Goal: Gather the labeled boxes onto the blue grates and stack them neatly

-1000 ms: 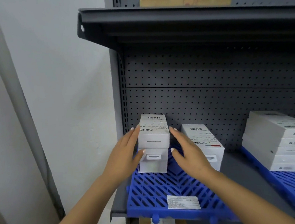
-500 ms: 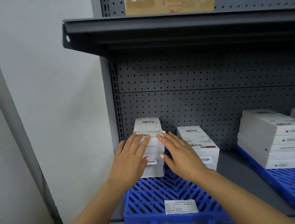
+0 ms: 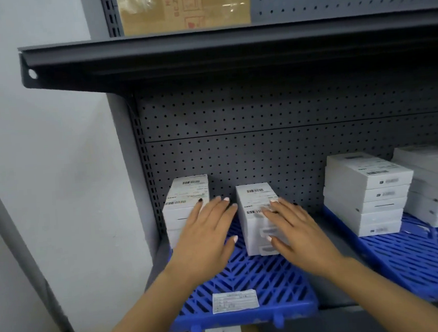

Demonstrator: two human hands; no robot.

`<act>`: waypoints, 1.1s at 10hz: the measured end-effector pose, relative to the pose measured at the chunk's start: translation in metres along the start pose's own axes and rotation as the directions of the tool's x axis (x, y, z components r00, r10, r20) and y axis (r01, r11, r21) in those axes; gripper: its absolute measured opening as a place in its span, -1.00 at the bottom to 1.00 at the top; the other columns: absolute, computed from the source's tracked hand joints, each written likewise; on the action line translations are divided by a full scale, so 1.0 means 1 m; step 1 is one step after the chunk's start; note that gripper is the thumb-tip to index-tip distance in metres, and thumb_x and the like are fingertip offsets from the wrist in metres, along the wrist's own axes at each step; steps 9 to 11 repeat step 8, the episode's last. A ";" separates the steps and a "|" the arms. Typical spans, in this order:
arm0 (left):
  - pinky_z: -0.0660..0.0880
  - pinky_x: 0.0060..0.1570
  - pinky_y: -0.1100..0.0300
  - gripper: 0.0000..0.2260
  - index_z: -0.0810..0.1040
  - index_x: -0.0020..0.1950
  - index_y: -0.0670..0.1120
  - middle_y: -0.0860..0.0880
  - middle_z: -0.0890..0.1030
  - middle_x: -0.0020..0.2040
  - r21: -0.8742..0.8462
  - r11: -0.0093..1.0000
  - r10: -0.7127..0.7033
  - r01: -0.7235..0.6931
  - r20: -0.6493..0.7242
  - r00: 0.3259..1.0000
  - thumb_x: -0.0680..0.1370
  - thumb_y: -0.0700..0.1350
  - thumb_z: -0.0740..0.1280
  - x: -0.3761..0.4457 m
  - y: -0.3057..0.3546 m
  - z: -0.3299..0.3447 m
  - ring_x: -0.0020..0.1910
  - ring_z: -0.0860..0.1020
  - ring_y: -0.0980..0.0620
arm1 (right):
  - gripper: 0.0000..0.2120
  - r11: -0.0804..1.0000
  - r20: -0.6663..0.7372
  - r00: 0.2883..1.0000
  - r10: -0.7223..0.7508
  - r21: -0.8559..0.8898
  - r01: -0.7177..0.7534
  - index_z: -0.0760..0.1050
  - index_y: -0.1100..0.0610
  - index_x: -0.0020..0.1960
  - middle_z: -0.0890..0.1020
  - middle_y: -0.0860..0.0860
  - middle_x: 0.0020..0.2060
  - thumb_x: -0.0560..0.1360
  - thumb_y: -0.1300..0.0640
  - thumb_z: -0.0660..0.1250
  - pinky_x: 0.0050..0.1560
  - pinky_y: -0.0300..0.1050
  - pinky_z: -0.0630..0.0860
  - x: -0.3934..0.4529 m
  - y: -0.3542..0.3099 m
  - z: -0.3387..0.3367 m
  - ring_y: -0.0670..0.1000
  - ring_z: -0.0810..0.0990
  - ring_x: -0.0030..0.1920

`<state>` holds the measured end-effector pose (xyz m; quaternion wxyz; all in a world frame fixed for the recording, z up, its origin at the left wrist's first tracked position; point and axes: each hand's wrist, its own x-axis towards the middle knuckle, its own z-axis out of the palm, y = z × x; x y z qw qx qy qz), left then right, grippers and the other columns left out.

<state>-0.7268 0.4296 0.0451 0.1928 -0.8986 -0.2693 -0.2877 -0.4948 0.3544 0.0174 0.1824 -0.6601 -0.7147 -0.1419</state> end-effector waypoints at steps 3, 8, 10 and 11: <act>0.35 0.31 -0.15 -0.46 0.33 0.44 -0.11 -0.10 0.45 0.36 -0.079 0.993 -0.073 0.090 0.199 0.977 0.49 -0.04 0.33 0.031 0.046 0.049 0.36 0.39 -0.13 | -0.39 0.990 0.145 0.985 -0.094 0.114 0.077 -0.05 0.00 0.55 0.01 -0.05 0.54 0.59 -0.09 0.12 0.51 -0.03 -0.02 -0.009 0.047 -0.003 -0.04 -0.05 0.52; 0.43 0.23 -0.13 -0.49 0.37 0.38 -0.16 -0.16 0.50 0.29 -0.001 0.956 -0.291 0.292 0.108 0.951 0.51 0.08 0.17 0.038 0.152 0.035 0.25 0.46 -0.18 | -0.37 0.948 0.203 0.958 -0.203 0.284 0.141 0.01 -0.03 0.54 0.03 -0.05 0.53 0.54 -0.24 -0.02 0.48 -0.13 -0.11 -0.100 0.147 -0.027 -0.09 -0.12 0.52; 0.43 0.23 -0.13 -0.49 0.37 0.38 -0.16 -0.16 0.50 0.29 -0.001 0.956 -0.291 0.292 0.108 0.951 0.51 0.08 0.17 0.038 0.152 0.035 0.25 0.46 -0.18 | -0.37 0.948 0.203 0.958 -0.203 0.284 0.141 0.01 -0.03 0.54 0.03 -0.05 0.53 0.54 -0.24 -0.02 0.48 -0.13 -0.11 -0.100 0.147 -0.027 -0.09 -0.12 0.52; 0.43 0.23 -0.13 -0.49 0.37 0.38 -0.16 -0.16 0.50 0.29 -0.001 0.956 -0.291 0.292 0.108 0.951 0.51 0.08 0.17 0.038 0.152 0.035 0.25 0.46 -0.18 | -0.37 0.948 0.203 0.958 -0.203 0.284 0.141 0.01 -0.03 0.54 0.03 -0.05 0.53 0.54 -0.24 -0.02 0.48 -0.13 -0.11 -0.100 0.147 -0.027 -0.09 -0.12 0.52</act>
